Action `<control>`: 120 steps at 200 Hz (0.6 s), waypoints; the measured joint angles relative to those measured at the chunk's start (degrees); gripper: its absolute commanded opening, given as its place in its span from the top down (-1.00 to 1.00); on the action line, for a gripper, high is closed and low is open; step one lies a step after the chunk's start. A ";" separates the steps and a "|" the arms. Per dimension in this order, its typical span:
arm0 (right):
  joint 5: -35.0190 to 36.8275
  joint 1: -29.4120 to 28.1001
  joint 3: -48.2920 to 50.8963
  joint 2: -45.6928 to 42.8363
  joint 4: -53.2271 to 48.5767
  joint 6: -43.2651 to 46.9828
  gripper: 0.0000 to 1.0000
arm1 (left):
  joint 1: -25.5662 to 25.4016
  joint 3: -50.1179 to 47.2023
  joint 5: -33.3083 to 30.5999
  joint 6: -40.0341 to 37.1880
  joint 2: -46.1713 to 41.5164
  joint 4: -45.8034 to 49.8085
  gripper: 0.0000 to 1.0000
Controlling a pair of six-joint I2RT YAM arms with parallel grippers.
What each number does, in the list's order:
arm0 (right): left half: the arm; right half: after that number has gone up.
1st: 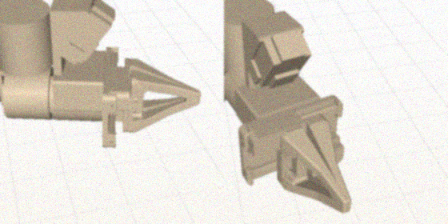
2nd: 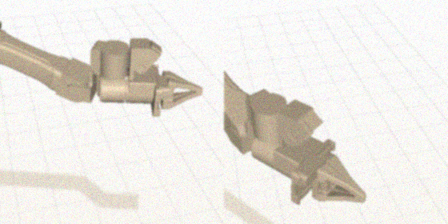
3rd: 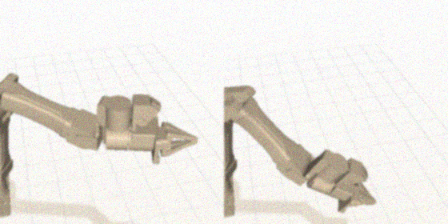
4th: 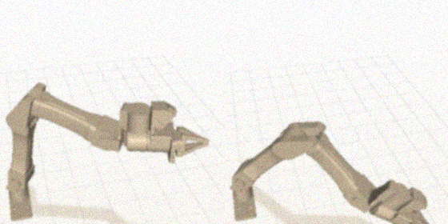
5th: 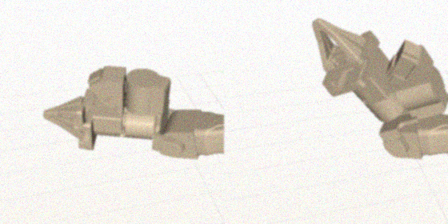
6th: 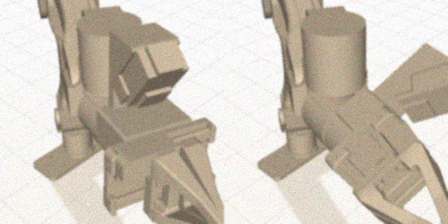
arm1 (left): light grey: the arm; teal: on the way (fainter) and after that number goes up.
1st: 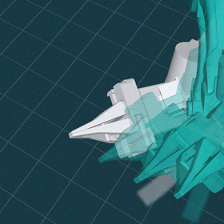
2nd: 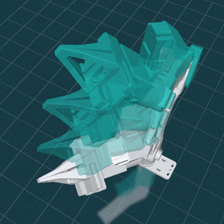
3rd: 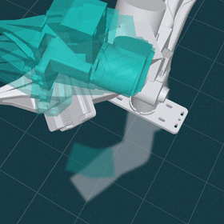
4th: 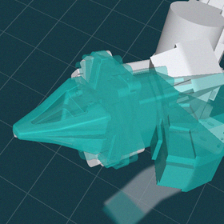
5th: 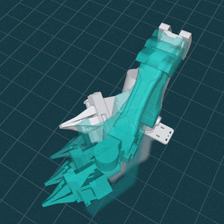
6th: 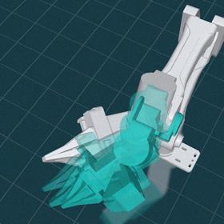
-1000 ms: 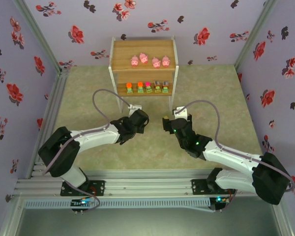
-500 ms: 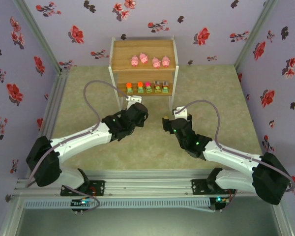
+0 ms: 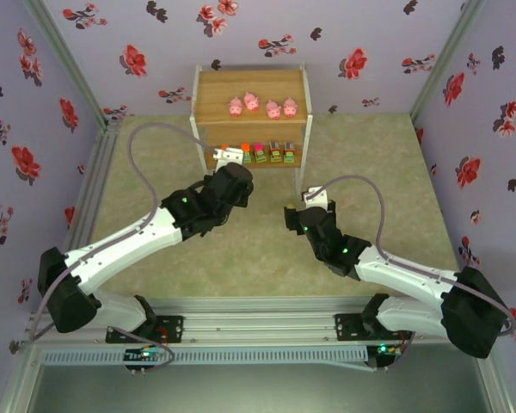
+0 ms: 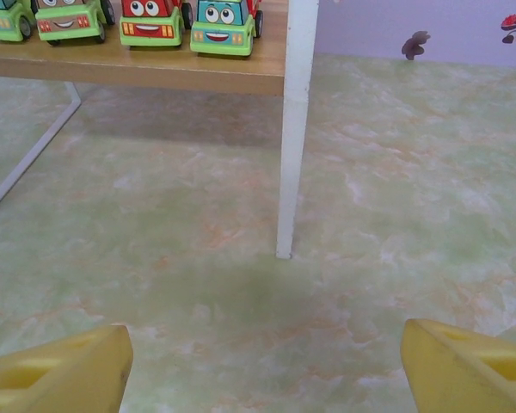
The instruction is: Place and organize the plastic toys onto the shelf
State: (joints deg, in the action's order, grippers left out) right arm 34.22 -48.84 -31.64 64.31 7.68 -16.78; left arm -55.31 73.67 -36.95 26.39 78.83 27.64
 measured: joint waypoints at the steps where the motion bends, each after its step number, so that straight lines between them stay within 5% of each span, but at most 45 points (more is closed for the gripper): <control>1: -0.02 0.00 -0.02 -0.02 -0.02 0.00 -0.51 | 0.00 0.11 -0.02 -0.04 0.00 0.07 0.31; 120: 0.00 0.00 -0.22 -0.02 -0.31 0.00 -0.51 | 3.67 16.55 -1.33 -6.25 0.96 4.61 0.29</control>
State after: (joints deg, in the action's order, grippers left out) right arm 34.22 -48.84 -31.86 64.29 7.38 -16.78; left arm -51.64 90.21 -38.28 20.14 79.79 32.25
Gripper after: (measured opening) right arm 0.757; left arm 0.354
